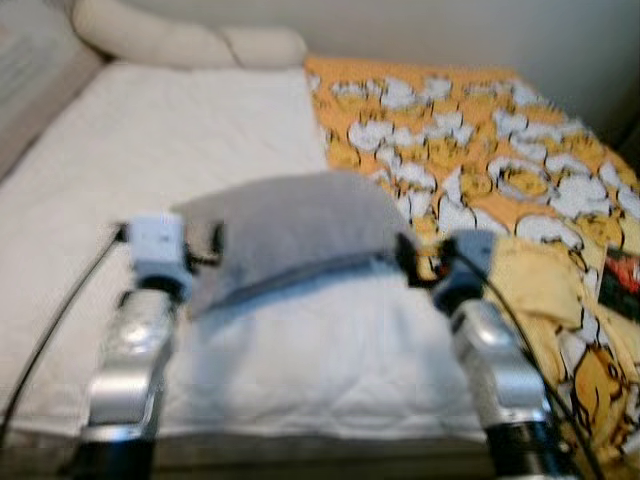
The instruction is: Clean up the room
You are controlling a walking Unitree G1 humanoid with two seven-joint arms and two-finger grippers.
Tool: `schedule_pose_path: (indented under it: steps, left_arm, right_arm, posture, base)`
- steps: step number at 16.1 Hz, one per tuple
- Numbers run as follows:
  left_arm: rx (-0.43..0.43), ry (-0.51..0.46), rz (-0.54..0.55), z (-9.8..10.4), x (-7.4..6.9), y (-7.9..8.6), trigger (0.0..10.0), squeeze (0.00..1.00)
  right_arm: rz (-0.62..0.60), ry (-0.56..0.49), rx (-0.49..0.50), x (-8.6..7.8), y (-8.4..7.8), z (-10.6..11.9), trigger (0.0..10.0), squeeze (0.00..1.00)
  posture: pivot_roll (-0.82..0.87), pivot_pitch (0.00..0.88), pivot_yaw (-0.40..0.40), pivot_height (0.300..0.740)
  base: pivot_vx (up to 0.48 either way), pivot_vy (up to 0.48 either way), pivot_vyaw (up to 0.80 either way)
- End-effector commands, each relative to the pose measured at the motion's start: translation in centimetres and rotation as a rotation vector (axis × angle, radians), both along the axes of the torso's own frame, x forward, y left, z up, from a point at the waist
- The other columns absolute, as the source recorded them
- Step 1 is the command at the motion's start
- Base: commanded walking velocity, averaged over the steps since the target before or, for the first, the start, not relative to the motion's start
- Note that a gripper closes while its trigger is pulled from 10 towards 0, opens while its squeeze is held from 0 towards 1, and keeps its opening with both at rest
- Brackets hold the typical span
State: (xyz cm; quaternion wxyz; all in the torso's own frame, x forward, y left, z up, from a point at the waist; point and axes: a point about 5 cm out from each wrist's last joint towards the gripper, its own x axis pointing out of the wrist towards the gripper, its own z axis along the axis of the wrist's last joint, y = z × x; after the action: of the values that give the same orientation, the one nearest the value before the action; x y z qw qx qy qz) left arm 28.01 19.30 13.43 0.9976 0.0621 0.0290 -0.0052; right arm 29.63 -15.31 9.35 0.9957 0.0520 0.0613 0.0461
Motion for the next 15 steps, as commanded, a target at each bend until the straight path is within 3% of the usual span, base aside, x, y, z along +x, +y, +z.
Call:
schedule_pose_path:
  steps: [1,4,6,7,8,12,14,15]
  left_arm:
    - [-0.016,0.010,-0.003,0.2,0.0,0.3,10.0,0.00]
    - [-0.044,0.058,0.016,-0.3,-0.4,1.0,10.0,0.00]
    - [-0.038,0.146,0.025,-1.5,-0.1,1.6,10.0,0.00]
    - [0.002,0.188,0.016,-2.1,0.6,1.8,10.0,0.00]
    - [0.118,0.210,0.044,-2.8,2.5,2.8,10.0,0.00]
    - [0.175,0.291,0.204,-3.9,5.4,5.8,10.0,0.00]
    - [0.195,0.343,0.197,-4.7,6.0,5.6,10.0,0.00]
    - [0.180,0.398,0.113,-5.9,6.5,3.9,10.0,0.00]
  right_arm:
    - [0.009,-0.005,0.025,0.1,0.3,0.3,10.0,0.00]
    - [0.004,-0.002,0.036,0.0,0.1,0.3,10.0,0.00]
    - [-0.007,0.016,0.011,0.3,-0.3,0.2,10.0,0.00]
    - [-0.007,0.037,-0.006,0.5,-0.5,0.0,10.0,0.00]
    - [0.020,0.076,-0.038,0.8,-0.4,-0.4,10.0,0.00]
    - [0.023,0.107,-0.057,1.2,-0.8,-0.6,10.0,0.00]
    - [0.020,0.142,-0.079,1.3,-1.1,-0.9,10.0,0.00]
    - [-0.004,0.191,-0.113,1.0,-1.6,-1.7,10.0,0.00]
  posture:
    - [0.04,0.000,-0.060,0.740]
    - [0.03,0.000,-0.057,0.740]
    - [0.03,0.000,-0.064,0.740]
    - [0.03,0.000,-0.071,0.740]
    - [0.03,0.000,-0.077,0.740]
    - [0.02,0.000,-0.081,0.740]
    - [0.02,0.000,-0.080,0.740]
    - [0.01,0.000,-0.081,0.740]
  base:
    - [0.000,0.000,0.00]
    - [0.000,0.000,0.00]
    - [0.000,0.000,0.00]
    - [0.000,0.000,0.00]
    - [0.000,0.000,0.00]
    - [0.000,0.000,0.00]
    - [0.000,0.000,0.00]
    - [0.000,0.000,0.00]
